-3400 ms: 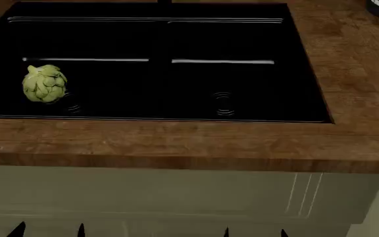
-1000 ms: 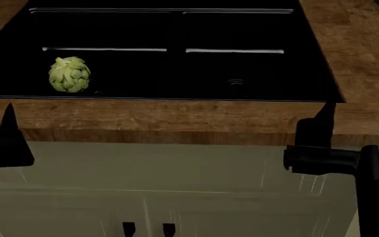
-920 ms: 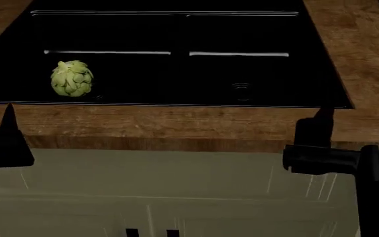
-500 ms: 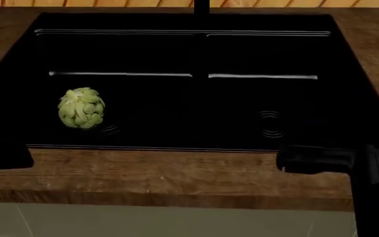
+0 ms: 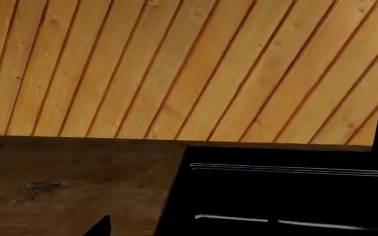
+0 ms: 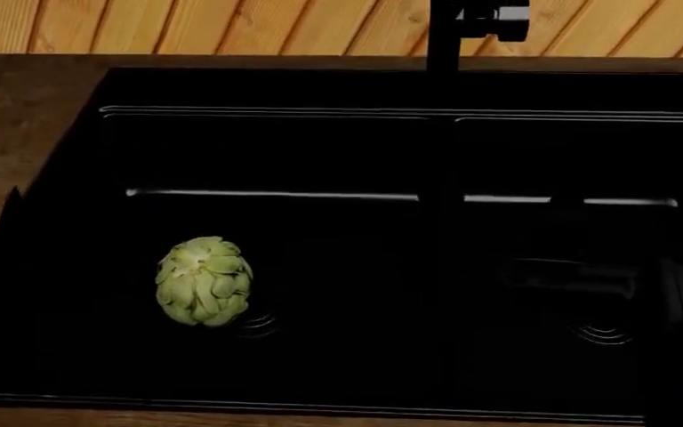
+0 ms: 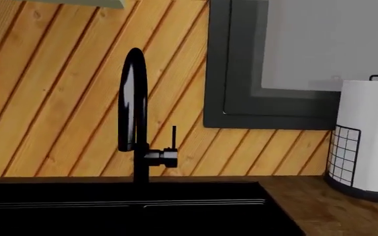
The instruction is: Pick the apple from the counter and place it in the sink
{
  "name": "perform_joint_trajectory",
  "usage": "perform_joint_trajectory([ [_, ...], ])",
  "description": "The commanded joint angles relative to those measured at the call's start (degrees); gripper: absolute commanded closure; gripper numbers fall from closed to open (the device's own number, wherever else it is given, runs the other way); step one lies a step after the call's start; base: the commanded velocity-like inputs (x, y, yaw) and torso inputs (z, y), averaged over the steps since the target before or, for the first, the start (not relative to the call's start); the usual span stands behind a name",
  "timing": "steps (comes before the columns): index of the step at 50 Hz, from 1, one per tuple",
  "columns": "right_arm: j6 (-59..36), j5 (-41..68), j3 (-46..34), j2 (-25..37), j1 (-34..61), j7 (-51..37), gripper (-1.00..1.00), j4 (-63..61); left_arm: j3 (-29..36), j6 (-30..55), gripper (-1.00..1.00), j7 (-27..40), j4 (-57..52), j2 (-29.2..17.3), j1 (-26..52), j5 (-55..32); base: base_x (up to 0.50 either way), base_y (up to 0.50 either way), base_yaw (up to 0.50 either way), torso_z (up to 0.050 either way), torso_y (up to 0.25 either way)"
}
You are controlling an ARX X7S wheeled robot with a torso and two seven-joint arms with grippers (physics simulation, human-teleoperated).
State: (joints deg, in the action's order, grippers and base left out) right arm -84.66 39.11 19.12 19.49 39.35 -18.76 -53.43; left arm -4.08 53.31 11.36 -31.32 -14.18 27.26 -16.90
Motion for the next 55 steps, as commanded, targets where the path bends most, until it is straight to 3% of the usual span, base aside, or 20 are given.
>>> perform_joint_trajectory([
  [1,0.29,1.44,1.56,-0.31,-0.42,-0.43,-1.00,-0.17,0.25,0.10,-1.00,0.33,0.02,-0.11,0.07,-0.22,0.42,0.39,0.00,0.000,0.000],
  [29,1.00,4.96,2.66,-0.22,-0.77,-2.45,-1.00,0.13,0.47,-0.01,-1.00,0.58,0.02,-0.36,-0.19,-1.31,0.14,0.16,0.00,0.000,0.000],
  [49,1.30,6.07,2.98,-0.27,-0.55,-3.48,-1.00,0.19,0.23,-0.32,-1.00,0.41,0.45,-0.34,-0.70,-1.94,0.00,0.00,0.00,0.000,0.001],
  [50,7.31,-30.73,-3.25,-8.93,1.90,23.59,-1.00,-5.00,-3.11,2.25,-1.00,-10.44,-0.67,6.57,-0.06,11.09,0.00,0.00,0.00,0.000,0.000],
  [52,-4.96,-30.17,-3.20,-8.75,1.93,23.45,-1.00,-5.01,-2.98,3.16,-1.00,-10.43,-1.16,6.50,0.29,10.87,0.00,0.00,0.00,0.000,0.000],
  [55,-5.01,-29.57,-2.72,-8.66,1.99,23.37,-1.00,-5.27,-2.99,3.30,-1.00,-10.45,-1.35,6.40,0.36,10.60,0.00,0.00,0.00,0.000,0.000],
])
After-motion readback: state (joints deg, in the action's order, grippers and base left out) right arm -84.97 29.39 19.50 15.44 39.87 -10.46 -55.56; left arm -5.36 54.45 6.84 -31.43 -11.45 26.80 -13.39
